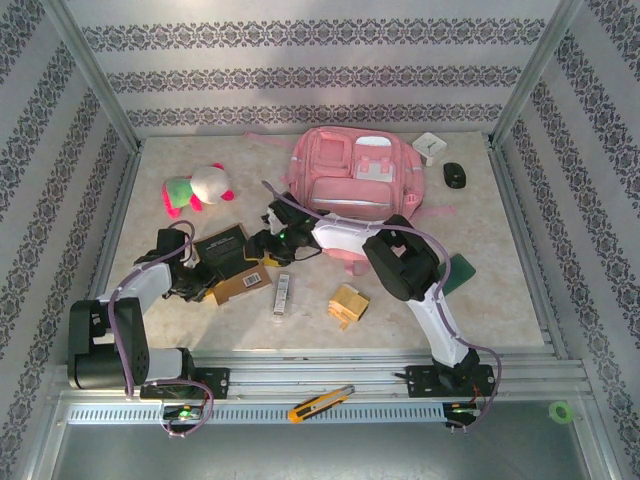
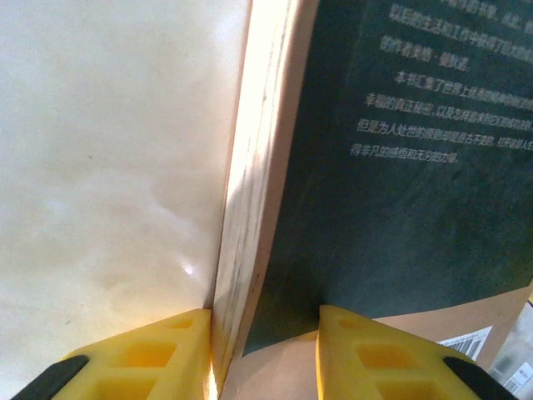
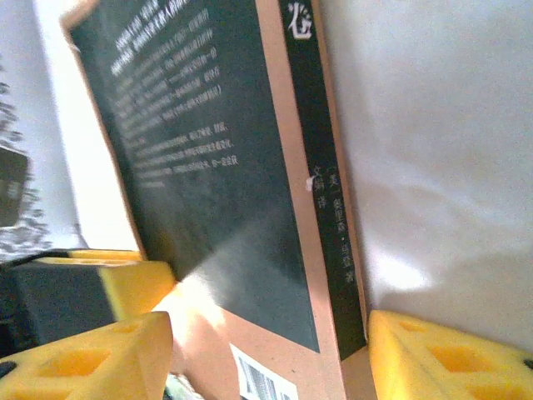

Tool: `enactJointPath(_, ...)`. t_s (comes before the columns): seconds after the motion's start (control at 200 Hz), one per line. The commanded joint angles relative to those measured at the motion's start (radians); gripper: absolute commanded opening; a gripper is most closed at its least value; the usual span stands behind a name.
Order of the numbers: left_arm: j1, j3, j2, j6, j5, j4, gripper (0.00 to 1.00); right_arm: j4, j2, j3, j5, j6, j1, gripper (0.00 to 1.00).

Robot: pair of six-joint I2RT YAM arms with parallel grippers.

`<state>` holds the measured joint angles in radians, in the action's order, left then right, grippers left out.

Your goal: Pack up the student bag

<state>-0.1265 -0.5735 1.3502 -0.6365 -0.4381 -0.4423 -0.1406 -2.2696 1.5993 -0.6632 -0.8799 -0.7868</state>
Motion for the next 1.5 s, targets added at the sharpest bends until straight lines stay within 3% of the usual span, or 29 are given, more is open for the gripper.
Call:
enactJointPath(0.0, 0.013, 0.043, 0.090, 0.023, 0.008, 0.105, 0.33, 0.352, 0.011, -0.027, -0.204, -0.146, -0.025, 0.61)
enactJointPath(0.22, 0.013, 0.039, 0.099, 0.034, 0.017, 0.103, 0.33, 0.483, 0.024, -0.084, -0.269, -0.243, -0.037, 0.56)
enactJointPath(0.45, 0.013, 0.040, 0.093, 0.034, 0.016, 0.108, 0.33, 0.343, 0.069, -0.151, -0.228, -0.181, -0.058, 0.56)
enactJointPath(0.53, 0.012, 0.040, 0.093, 0.035, 0.015, 0.106, 0.33, 0.288, 0.074, -0.151, -0.187, -0.160, -0.061, 0.46)
enactJointPath(0.615, 0.013, 0.029, 0.074, 0.031, 0.025, 0.094, 0.34, 0.190, 0.106, -0.139, -0.105, -0.104, -0.058, 0.27)
enactJointPath(0.754, 0.013, -0.026, -0.024, 0.026, 0.044, 0.019, 0.48, 0.033, 0.204, -0.115, 0.044, 0.024, -0.047, 0.00)
enactJointPath(0.954, 0.026, -0.197, -0.228, 0.035, 0.037, -0.095, 0.60, -0.129, 0.435, -0.139, 0.386, 0.281, -0.060, 0.00)
enactJointPath(1.119, 0.094, -0.301, -0.335, -0.025, -0.060, -0.002, 0.68, -0.127, 0.590, -0.225, 0.712, 0.596, -0.106, 0.00)
enactJointPath(1.224, 0.183, -0.349, -0.361, -0.078, -0.073, 0.087, 0.73, -0.149, 0.625, -0.223, 0.934, 0.765, -0.135, 0.00)
enactJointPath(1.364, 0.346, -0.394, -0.363, -0.100, 0.021, 0.183, 0.75, -0.179, 0.630, -0.190, 1.059, 0.820, -0.155, 0.00)
enactJointPath(1.494, 0.409, -0.397, -0.356, -0.137, 0.094, 0.267, 0.76, -0.156, 0.634, -0.192, 1.112, 0.854, -0.186, 0.00)
